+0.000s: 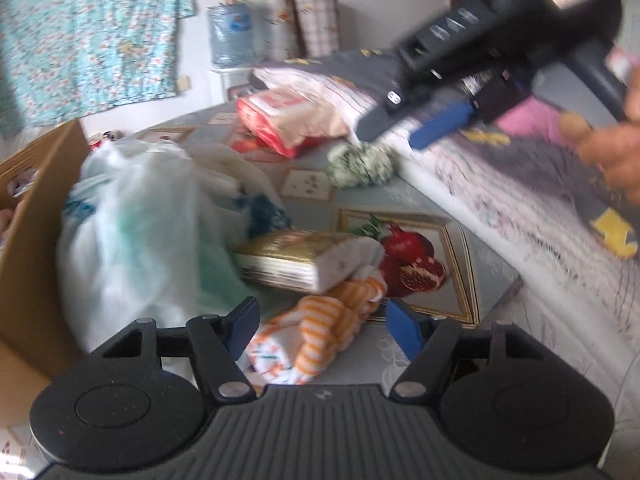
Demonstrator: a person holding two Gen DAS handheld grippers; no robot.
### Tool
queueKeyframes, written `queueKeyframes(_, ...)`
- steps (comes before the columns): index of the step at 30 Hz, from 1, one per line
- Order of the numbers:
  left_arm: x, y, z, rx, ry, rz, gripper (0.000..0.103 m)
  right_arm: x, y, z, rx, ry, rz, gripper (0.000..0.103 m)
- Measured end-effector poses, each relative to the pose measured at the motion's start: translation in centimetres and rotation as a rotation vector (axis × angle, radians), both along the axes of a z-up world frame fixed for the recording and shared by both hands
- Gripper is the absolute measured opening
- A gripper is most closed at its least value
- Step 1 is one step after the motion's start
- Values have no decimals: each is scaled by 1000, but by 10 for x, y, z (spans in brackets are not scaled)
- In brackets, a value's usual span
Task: Organize soft objects
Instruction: 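Grasp the green floral cloth with the right gripper while the left gripper grasps the orange-striped glove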
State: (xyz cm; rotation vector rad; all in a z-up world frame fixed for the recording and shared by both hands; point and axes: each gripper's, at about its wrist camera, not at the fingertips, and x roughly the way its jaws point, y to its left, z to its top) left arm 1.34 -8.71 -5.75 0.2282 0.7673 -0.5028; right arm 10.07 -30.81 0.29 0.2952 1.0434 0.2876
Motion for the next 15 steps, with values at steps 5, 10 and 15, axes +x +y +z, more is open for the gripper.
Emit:
queueKeyframes(5,8,-14,-12,43,12,-16,63,32,-11,-20,-44,23,-78,61)
queueKeyframes(10,11,-20,-23,77,12,-32,59,68,-5,-33,-136,-14,-44,61)
queueKeyframes(15,15,-24,-29,118,2,-51,59,99,13,-59,-296,-5,19,61)
